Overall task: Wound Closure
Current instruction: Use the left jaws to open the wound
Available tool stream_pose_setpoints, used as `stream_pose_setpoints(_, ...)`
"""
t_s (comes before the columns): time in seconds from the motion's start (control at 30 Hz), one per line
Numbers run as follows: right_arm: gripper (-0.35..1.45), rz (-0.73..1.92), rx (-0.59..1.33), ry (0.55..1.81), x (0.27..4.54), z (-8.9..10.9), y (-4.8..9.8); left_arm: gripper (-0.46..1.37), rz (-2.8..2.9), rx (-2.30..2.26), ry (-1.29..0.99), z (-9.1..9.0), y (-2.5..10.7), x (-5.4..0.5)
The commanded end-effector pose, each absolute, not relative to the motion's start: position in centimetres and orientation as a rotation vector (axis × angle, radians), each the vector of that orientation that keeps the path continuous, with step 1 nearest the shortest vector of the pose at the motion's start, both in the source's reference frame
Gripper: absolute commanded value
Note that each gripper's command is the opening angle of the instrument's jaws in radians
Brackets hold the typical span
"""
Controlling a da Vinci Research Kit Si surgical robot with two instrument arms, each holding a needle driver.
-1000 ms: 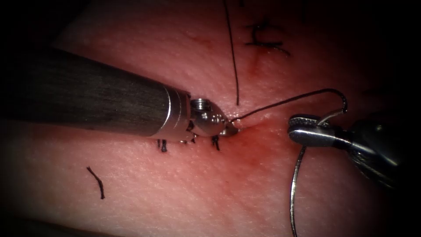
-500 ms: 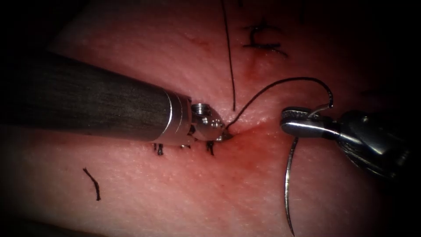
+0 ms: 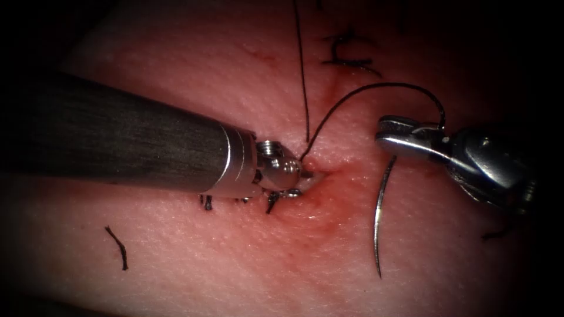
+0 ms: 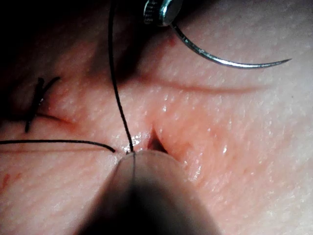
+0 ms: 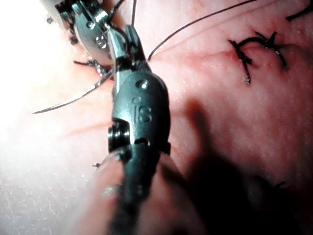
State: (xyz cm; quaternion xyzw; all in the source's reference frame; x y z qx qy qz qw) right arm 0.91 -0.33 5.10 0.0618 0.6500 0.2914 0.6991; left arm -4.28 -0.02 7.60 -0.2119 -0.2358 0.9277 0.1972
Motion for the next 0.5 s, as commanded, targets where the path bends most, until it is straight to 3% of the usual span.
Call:
stream_pose_setpoints(0.03, -0.35, 0.637, 0.121, 1.461, 0.91, 5.11, -0.32, 0.93, 2.598, -0.59, -0.648, 7.6, -0.02, -4.28)
stream_pose_setpoints(0.33, -0.35, 0.507, -0.017, 1.539, 1.05, 5.16, -0.17, 1.01, 2.593, -0.598, -0.649, 7.59, 0.01, -4.29)
stream_pose_setpoints(0.5, -0.35, 0.313, -0.202, 1.574, 1.14, 5.21, -0.11, 1.09, 2.594, -0.598, -0.649, 7.58, 0.01, -4.29)
